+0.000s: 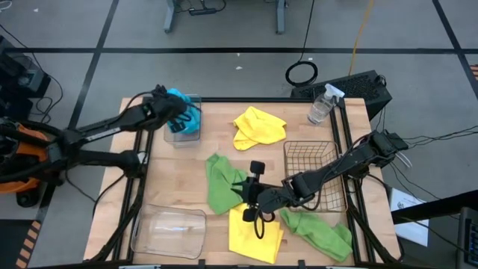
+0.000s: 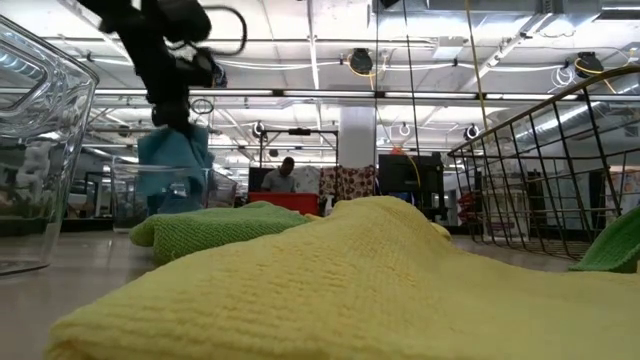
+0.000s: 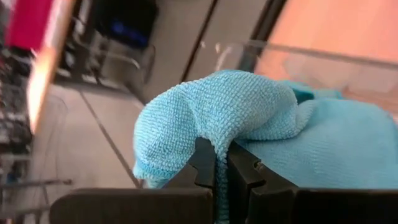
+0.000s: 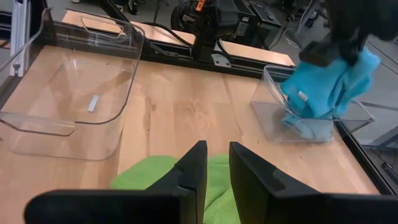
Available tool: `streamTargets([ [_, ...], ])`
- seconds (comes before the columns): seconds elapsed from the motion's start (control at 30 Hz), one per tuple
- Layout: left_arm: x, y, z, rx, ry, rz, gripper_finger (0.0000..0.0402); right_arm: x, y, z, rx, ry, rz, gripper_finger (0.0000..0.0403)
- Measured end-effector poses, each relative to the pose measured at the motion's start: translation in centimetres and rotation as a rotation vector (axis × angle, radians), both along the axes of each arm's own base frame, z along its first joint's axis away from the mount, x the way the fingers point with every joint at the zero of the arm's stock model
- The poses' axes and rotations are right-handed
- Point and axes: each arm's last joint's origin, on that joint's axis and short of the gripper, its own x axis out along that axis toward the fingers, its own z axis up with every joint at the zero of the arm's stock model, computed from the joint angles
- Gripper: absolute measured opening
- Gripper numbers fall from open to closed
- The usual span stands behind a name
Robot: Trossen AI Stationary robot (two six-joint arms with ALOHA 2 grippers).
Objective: Sort microfiber towel by color & place in baskets
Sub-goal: Put the blue microfiber cloth into the top transparent bin
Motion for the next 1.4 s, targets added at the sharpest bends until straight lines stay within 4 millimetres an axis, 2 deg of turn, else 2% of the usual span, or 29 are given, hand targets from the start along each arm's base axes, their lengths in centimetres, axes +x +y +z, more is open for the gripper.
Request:
streamTargets([
  [0.1,0.7,1.3,-1.4,-0.077,-0.002,0.012,0.0011,-0.1,0.2,0.0,-0.002,0.003,0.007,0.0059],
  [0.27,1.7,2.4,-3.6,-0.203,0.029,-0.017,0.0019,-0.1,0.3,0.0,-0.002,0.002,0.008,0.0059],
  [0.53,2.4,2.8,-5.2,-0.271,0.059,-0.02,0.0089,-0.1,0.3,0.0,-0.002,0.003,0.009,0.0059],
  [0.77,1.5,1.8,-4.5,-0.33,0.053,-0.001,0.018,-0.3,0.7,-0.1,-0.003,0.009,0.023,0.0059],
  [0.9,1.2,0.7,-3.2,-0.301,-0.007,-0.021,0.0225,-0.4,0.8,-0.1,-0.004,0.01,0.026,0.0059],
  [1.03,0.6,-0.5,-1.5,-0.252,-0.082,-0.062,0.0249,-0.4,0.7,-0.1,-0.004,0.009,0.025,0.0059],
  [1.23,-0.4,-1.9,0.5,-0.206,-0.202,-0.071,0.0247,-0.4,0.7,-0.1,-0.005,0.009,0.024,0.0059],
  [1.3,-0.5,-1.6,0.5,-0.192,-0.191,-0.054,0.0227,-0.4,0.7,-0.1,-0.006,0.008,0.022,0.0059],
  [1.4,-0.3,-0.7,0.0,-0.188,-0.173,-0.028,0.0168,-0.4,0.7,-0.1,-0.002,0.007,0.02,0.0059],
])
